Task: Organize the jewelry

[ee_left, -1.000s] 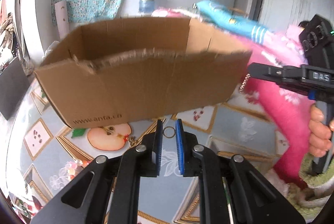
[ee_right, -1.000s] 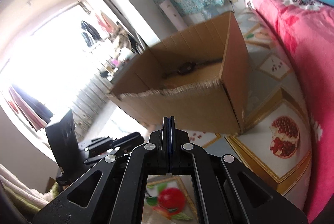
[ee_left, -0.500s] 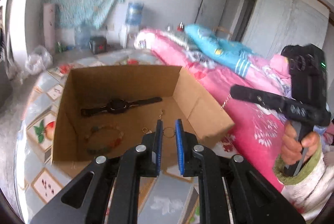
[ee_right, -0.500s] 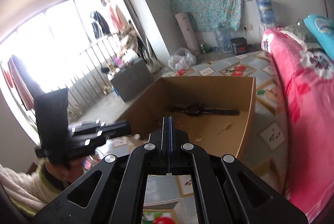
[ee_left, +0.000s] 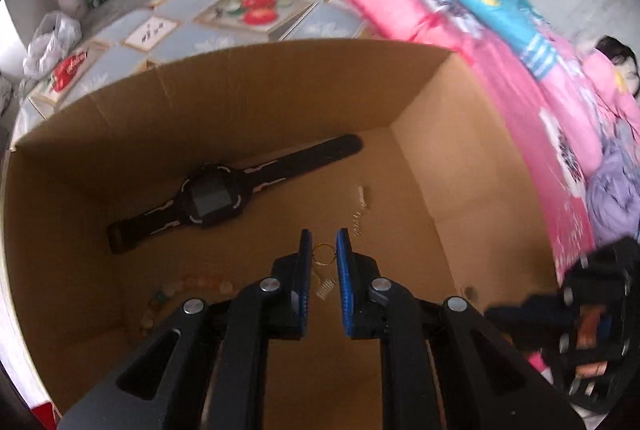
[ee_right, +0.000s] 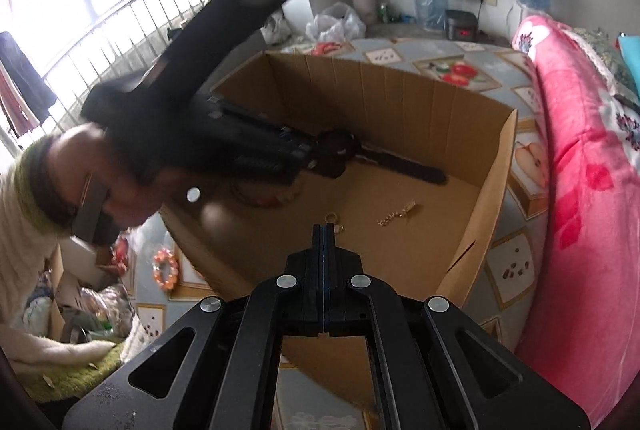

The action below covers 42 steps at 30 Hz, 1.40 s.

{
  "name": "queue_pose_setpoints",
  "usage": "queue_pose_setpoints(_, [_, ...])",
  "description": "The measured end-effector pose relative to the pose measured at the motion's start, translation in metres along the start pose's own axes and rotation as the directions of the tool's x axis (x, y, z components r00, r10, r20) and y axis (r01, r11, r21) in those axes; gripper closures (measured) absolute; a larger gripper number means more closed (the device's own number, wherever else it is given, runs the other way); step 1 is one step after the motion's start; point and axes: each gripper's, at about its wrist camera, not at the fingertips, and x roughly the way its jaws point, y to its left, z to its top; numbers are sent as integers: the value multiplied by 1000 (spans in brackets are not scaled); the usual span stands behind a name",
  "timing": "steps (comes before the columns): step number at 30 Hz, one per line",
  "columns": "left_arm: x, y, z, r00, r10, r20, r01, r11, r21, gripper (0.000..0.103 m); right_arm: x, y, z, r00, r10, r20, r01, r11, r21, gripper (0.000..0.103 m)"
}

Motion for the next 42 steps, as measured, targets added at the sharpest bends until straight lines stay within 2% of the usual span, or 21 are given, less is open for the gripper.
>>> queue_pose_setpoints(6, [11,11,15,999,6,-43,-8,999,-47,91,-1,-7,0,1000,12,4,-12,1000,1,101])
queue_pose_setpoints(8, [15,12,18,999,-2,-54,-2,998,-62,87,-2,-9,0,1000,12,12,-13,1000,5,101])
queue_pose_setpoints(11, [17,12,19,999,0,-54,-3,998,-69,82,-5,-11,2,1000,13,24,-13,1000,10,101])
queue_pose_setpoints(16, [14,14,18,1000,7,-29,-9,997,-81,82,-12,-10,2,999,5,49,-6,1000,17,101])
queue_pose_setpoints(22, [-16,13,8,999,5,53,-1,997,-73,82,-28,-3,1,996,-1,85,-1,1000,30,100])
queue_pose_setpoints(26, [-58,9,-14,987,-2,159,10,999,-49,79,-54,11,-3,988,14,152,-16,1000,14,100])
queue_pose_setpoints(28, [-85,9,-33,974,-2,227,10,999,-35,74,-71,22,-10,979,29,202,-26,1000,-15,98])
queue_pose_setpoints(30, [-111,9,-57,955,0,296,6,1000,-19,65,-86,37,-20,968,45,247,-32,998,-54,97])
queue_pose_setpoints(32, [-135,11,-84,932,11,363,-5,1000,-17,57,-95,48,-30,960,54,275,-32,996,-82,94])
queue_pose_setpoints(34, [-157,15,-118,901,34,433,-25,999,-27,51,-100,61,-43,953,72,294,-42,993,-107,90])
queue_pose_setpoints(35, [-162,17,-128,891,48,451,-35,999,-36,46,-101,66,-50,951,81,298,-49,992,-114,90])
queue_pose_setpoints(36, [-169,20,-147,872,75,484,-54,997,-57,42,-99,73,-58,950,90,298,-56,991,-121,89])
queue_pose_setpoints(40, [-176,29,-205,824,158,544,-100,986,-135,38,-78,85,-79,956,133,263,-115,990,-82,86])
queue_pose_setpoints(42, [-170,33,-234,809,177,560,-100,981,-164,38,-62,89,-86,962,136,236,-126,990,-55,86])
